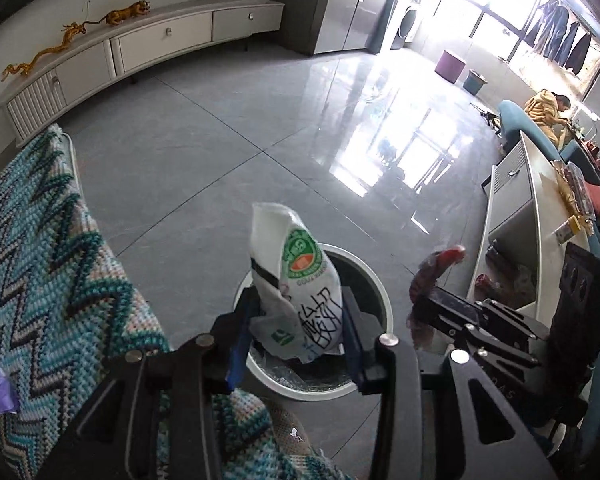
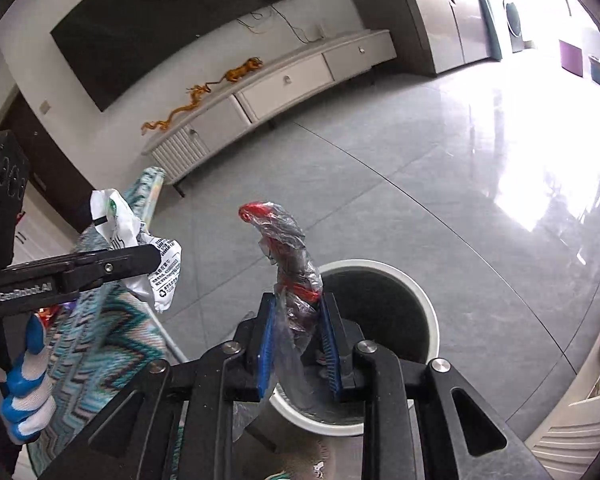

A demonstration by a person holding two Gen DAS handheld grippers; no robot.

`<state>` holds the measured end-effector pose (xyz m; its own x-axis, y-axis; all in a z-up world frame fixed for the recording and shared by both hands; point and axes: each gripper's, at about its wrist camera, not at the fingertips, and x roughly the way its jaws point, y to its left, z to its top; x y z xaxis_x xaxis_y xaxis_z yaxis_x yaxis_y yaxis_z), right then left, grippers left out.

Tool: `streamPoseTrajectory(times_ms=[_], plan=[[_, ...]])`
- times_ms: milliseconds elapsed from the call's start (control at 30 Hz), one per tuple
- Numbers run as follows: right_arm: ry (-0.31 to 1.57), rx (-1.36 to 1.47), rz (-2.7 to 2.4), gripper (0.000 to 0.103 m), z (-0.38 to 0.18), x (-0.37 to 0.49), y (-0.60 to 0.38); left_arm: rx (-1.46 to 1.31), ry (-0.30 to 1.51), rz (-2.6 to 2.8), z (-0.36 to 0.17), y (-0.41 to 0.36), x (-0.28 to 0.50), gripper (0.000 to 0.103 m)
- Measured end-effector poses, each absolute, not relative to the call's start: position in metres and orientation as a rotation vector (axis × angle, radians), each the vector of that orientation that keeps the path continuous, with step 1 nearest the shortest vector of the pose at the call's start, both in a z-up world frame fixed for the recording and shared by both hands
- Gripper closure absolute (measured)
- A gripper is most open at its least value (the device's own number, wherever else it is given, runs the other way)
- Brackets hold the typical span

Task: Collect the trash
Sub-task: 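Carry both items over the bin and open both tools, then move both tools back over the remaining wrappers on the rug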

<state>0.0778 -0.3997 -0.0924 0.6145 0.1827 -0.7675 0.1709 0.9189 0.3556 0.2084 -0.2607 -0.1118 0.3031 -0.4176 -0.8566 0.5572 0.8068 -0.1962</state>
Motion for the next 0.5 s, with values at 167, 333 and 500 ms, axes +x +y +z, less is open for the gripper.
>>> streamPoseTrajectory(times_ms=[167, 333, 500], plan=[[0.935, 0.455, -0.035, 0.055, -0.107, 0.078, -0.412, 0.1, 1.103, -0.682, -0.118, -0.268, 0.213, 0.045], [0.936, 0.472, -0.046, 0.055, -0.107, 0.068, -0.419, 0.115, 1.063, -0.652, -0.11, -0.266, 0.203, 0.045], [0.894, 0.484, -0.041, 0.055, -0.085, 0.054, -0.418, 0.169, 0.919, -0.572, -0.081, -0.253, 0.179, 0.045]])
